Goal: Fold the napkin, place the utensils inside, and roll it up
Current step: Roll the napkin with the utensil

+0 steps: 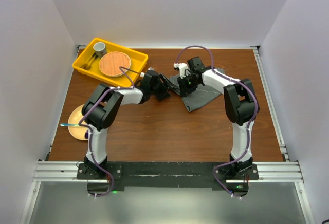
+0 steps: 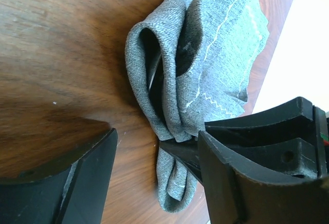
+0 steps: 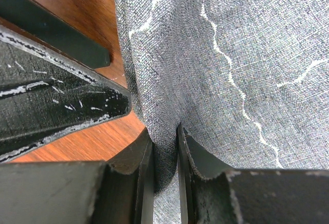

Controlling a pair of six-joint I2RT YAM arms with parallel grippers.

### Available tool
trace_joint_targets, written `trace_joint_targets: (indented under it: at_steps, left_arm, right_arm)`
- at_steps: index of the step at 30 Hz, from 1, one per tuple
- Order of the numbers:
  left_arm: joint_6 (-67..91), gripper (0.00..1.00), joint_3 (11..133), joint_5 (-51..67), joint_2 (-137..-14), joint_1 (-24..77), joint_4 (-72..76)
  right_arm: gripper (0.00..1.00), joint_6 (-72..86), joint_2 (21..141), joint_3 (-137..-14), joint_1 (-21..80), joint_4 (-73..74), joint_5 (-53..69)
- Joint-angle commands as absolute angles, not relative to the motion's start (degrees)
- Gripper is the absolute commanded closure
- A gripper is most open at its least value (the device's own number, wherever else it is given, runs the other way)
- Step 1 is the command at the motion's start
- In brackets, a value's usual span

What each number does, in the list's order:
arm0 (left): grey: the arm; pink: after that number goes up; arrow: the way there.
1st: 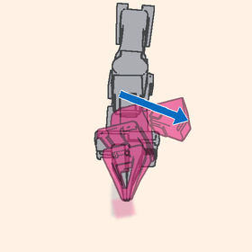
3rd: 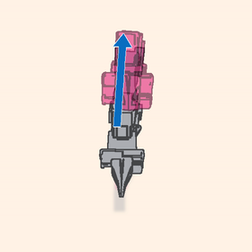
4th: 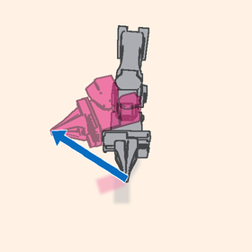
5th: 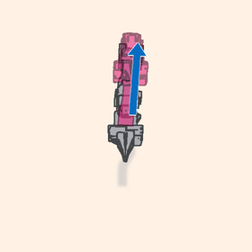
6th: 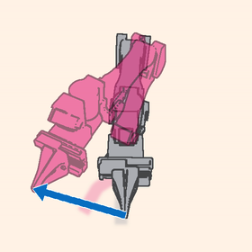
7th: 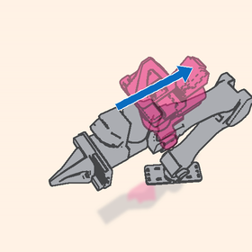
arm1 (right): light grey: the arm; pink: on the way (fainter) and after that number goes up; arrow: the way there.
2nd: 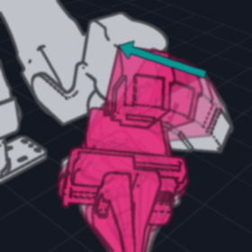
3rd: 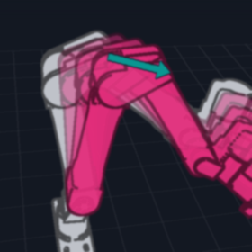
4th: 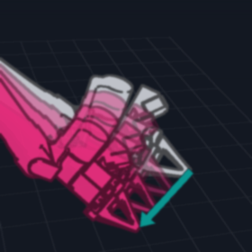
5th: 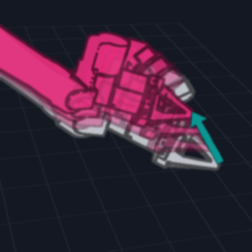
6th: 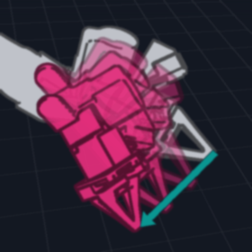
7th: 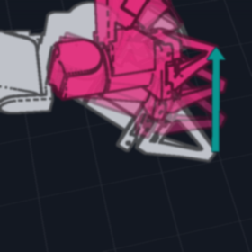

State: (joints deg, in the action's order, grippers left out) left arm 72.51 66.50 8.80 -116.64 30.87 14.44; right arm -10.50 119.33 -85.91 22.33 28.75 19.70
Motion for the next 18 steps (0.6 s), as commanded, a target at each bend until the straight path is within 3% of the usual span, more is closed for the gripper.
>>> trace_joint_targets:
  at_steps: [1, 5, 10, 13, 18]
  left_arm:
    - [72.0, 0.30, 67.9, 8.7, -115.7, 30.5, 17.3]
    - [73.5, 0.23, 69.6, 10.9, -118.4, 30.4, 17.8]
    - [74.1, 0.23, 72.4, 11.1, -121.1, 30.4, 17.4]
    - [75.8, 0.25, 72.8, 11.4, -122.4, 30.4, 16.8]
    - [75.9, 0.37, 74.3, 10.5, -123.7, 30.7, 13.6]
  right_arm:
    - [1.00, -9.9, 122.3, -83.9, 23.1, 33.5, 21.0]
    - [1.00, -9.9, 122.3, -84.0, 23.1, 33.6, 21.3]
    - [1.00, -10.0, 122.3, -83.8, 23.0, 33.6, 21.2]
    - [1.00, -9.9, 122.4, -84.0, 23.1, 33.4, 21.4]
    - [1.00, -9.7, 122.3, -84.1, 23.1, 33.5, 21.7]
